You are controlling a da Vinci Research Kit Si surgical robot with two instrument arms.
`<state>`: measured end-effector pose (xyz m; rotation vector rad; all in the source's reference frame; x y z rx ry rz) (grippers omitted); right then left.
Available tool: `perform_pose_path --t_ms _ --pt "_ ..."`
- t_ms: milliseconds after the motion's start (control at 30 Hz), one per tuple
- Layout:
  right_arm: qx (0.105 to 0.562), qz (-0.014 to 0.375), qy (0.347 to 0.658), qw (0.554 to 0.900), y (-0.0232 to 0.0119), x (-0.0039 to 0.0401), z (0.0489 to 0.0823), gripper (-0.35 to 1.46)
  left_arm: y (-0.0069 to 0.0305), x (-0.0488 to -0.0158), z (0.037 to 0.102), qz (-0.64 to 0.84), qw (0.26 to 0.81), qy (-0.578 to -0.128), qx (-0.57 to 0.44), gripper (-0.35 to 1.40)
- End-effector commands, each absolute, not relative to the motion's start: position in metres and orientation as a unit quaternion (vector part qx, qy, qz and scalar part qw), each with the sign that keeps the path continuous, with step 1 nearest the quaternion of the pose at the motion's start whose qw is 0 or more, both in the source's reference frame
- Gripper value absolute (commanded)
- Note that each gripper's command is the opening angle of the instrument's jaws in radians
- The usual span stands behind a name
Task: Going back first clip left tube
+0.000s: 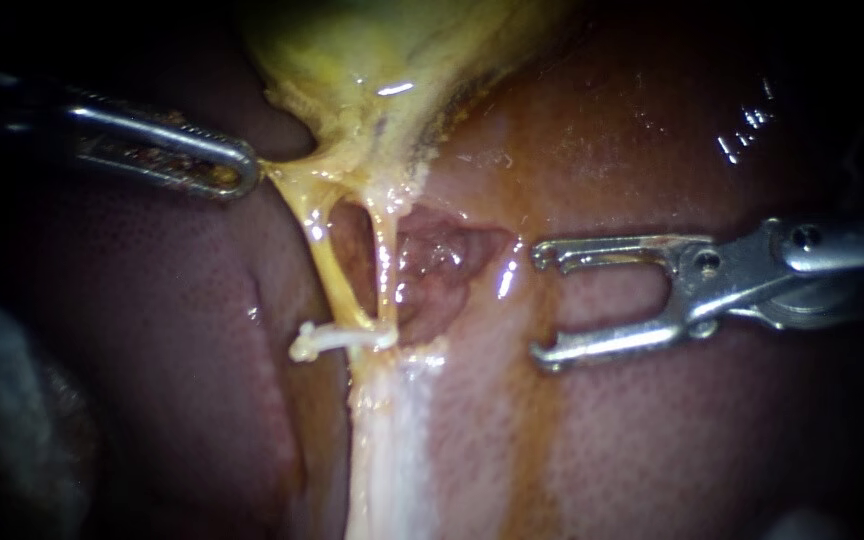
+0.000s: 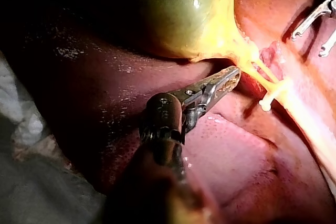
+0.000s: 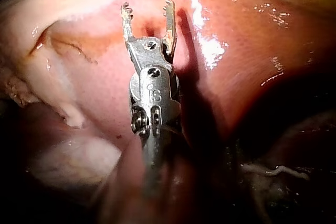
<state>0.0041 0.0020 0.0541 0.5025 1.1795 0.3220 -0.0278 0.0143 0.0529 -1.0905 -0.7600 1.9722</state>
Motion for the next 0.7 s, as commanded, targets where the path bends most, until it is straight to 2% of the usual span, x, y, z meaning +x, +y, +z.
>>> perform_pose_path --t_ms 33,400,700 --pt "0.234 0.149 0.548 0.789 0.0020 0.0041 0.0541 0.50 0.0143 -0.0280 0.0532 0.770 0.373 -0.295 -0.425 -0.35" --pt "0.234 0.149 0.548 0.789 0.0020 0.0041 0.0540 0.50 0.0131 -0.0309 0.0562 0.771 0.368 -0.297 -0.427 -0.35" --pt "0.234 0.149 0.548 0.789 0.0019 0.0040 0.0539 0.50 0.0128 -0.0316 0.0574 0.772 0.365 -0.298 -0.427 -0.35"
